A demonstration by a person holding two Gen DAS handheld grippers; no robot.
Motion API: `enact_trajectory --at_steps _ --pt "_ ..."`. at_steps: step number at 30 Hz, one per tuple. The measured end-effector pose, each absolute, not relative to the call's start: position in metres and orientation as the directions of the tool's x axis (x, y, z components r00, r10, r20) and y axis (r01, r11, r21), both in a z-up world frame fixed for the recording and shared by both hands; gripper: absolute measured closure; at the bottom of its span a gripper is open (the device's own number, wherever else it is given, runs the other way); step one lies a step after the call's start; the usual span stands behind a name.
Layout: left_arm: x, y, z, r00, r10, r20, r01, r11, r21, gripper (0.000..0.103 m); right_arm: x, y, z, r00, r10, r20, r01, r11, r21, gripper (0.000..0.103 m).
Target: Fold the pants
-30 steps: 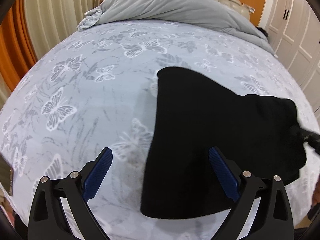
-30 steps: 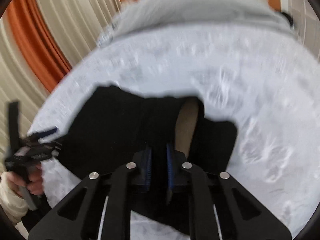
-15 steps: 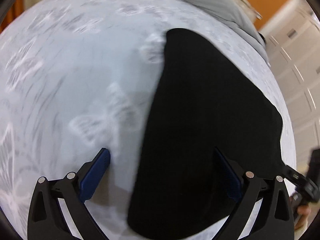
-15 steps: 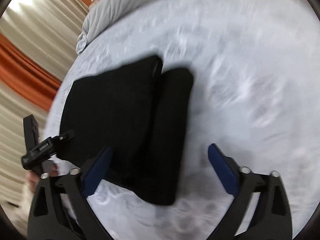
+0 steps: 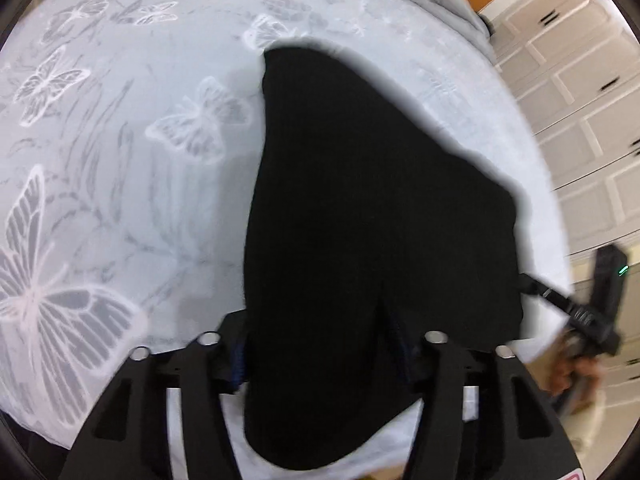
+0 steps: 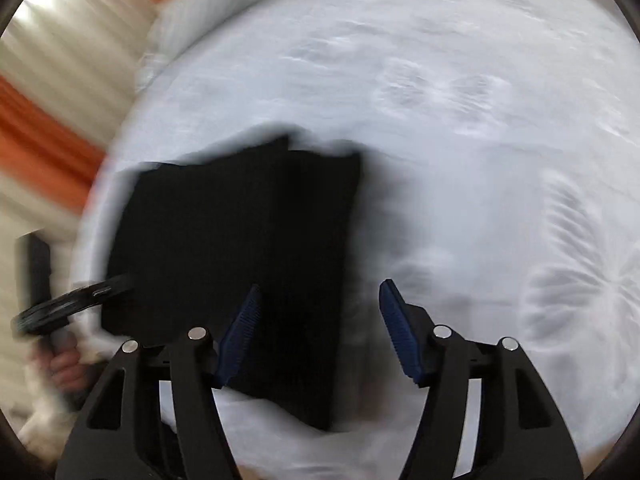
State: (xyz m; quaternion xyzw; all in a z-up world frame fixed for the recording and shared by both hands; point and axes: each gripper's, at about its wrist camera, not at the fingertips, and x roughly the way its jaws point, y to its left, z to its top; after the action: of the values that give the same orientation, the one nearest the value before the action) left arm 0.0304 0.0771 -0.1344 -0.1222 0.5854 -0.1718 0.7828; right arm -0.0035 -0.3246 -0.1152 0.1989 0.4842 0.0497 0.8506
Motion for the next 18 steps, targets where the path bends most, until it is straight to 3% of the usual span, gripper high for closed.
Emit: enact_trajectory --at_steps 1,3,5,6,8,10,12,14,15,18 --pt "0.028 0.076 -0.129 0.294 -0.39 -0.872 0.131 0.921 -0.368 0.043 -0.006 -0.324 -0.1 0.591 0.251 -0.767 0.097 0.922 0.376 0.049" --pt "0.021 0.071 -0.109 0.393 -0.342 -0.854 0.156 0.94 -0.305 0.042 -0.009 -0.303 -0.064 0.697 0.301 -0.651 -0.06 0.929 0.365 0.062" --pt "0.013 0.062 -0.085 0.529 -0.282 -0.801 0.173 0.959 -0.224 0.034 0.002 -0.275 -0.058 0.675 0.393 -0.625 -0.17 0.907 0.386 0.093" --pt "0.011 0.056 -0.077 0.574 -0.255 -0.779 0.184 0.966 -0.181 0.031 0.007 -0.263 -0.06 0.655 0.42 -0.629 -0.204 0.899 0.388 0.096" --pt "0.007 0.041 -0.068 0.631 -0.208 -0.748 0.205 0.974 -0.099 0.028 0.031 -0.234 -0.08 0.597 0.379 -0.707 -0.23 0.925 0.302 0.098" --pt "0.01 0.026 -0.068 0.639 -0.186 -0.747 0.223 0.973 -0.052 0.027 0.056 -0.235 -0.114 0.54 0.2 -0.818 -0.117 0.98 0.162 0.1" --pt "0.01 0.022 -0.076 0.614 -0.177 -0.769 0.237 0.971 -0.034 0.027 0.056 -0.255 -0.121 0.541 0.214 -0.813 -0.026 0.971 0.238 0.101" --pt "0.011 0.023 -0.082 0.592 -0.178 -0.786 0.237 0.971 -0.041 0.027 0.044 -0.258 -0.101 0.571 0.277 -0.773 -0.054 0.952 0.302 0.097" --pt "0.011 0.027 -0.081 0.587 -0.177 -0.79 0.23 0.972 -0.047 0.027 0.031 -0.265 -0.089 0.61 0.26 -0.749 -0.07 0.959 0.275 0.096" --pt "0.013 0.05 -0.085 0.562 -0.2 -0.803 0.208 0.973 -0.097 0.021 0.013 -0.284 -0.095 0.575 0.198 -0.794 0.003 0.97 0.243 0.085"
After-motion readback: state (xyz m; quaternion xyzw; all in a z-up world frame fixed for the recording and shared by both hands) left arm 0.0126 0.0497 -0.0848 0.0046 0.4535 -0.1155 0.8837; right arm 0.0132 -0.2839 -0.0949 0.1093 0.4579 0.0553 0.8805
